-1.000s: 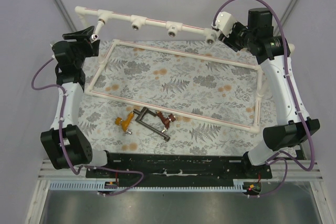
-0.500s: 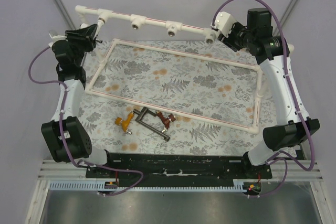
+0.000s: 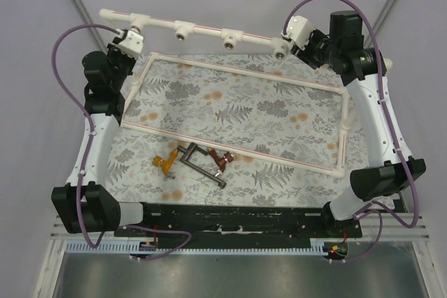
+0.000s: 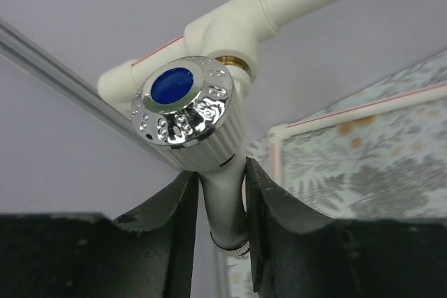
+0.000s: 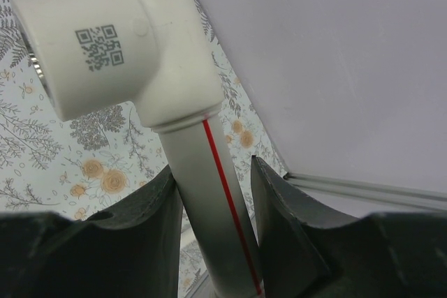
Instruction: Install the water faucets
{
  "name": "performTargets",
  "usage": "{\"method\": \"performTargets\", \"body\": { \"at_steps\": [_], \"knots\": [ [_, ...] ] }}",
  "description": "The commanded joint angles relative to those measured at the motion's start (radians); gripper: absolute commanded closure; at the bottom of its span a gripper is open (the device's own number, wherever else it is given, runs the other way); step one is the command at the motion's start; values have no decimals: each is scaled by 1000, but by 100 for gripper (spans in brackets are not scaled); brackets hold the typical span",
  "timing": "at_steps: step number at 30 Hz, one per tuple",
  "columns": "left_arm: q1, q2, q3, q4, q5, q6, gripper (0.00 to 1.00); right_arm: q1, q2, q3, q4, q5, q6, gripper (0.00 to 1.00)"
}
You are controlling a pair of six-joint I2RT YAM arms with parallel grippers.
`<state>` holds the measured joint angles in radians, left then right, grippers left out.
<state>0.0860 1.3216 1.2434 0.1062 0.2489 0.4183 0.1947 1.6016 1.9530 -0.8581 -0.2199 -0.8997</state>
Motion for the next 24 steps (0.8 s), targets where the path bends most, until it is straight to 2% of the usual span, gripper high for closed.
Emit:
{"method": "performTargets", "body": {
  "at_steps": [1, 5, 7, 9, 14, 16, 20, 23, 24],
  "knots": [
    [-124, -59, -33, -74, 18, 626, 92, 9, 12, -17, -27, 24, 94, 100],
    [-123, -84, -41, -5, -2, 519, 76, 8, 12, -14, -27, 25, 94, 100],
    [-121, -102, -48, 29, 1, 455, 59, 9, 14, -12, -27, 24, 94, 100],
    [-121, -123, -51, 49, 4, 384, 45, 8, 15, -12, -27, 22, 94, 100],
    [-112, -186, -71, 148, -51, 118, 22, 8, 11, -16, -27, 25, 94, 100],
    [-95, -208, -61, 158, -94, -49, 15, 9, 11, -19, -27, 25, 94, 100],
    [-46, -265, -42, 145, -152, -440, 10, 9, 12, -16, -29, 25, 94, 100],
    [-11, -289, -12, 51, -282, -790, 9, 8, 17, -16, -28, 22, 94, 100],
    [7, -289, -1, 6, -281, -900, 9, 9, 17, -14, -29, 24, 96, 100]
  ]
}}
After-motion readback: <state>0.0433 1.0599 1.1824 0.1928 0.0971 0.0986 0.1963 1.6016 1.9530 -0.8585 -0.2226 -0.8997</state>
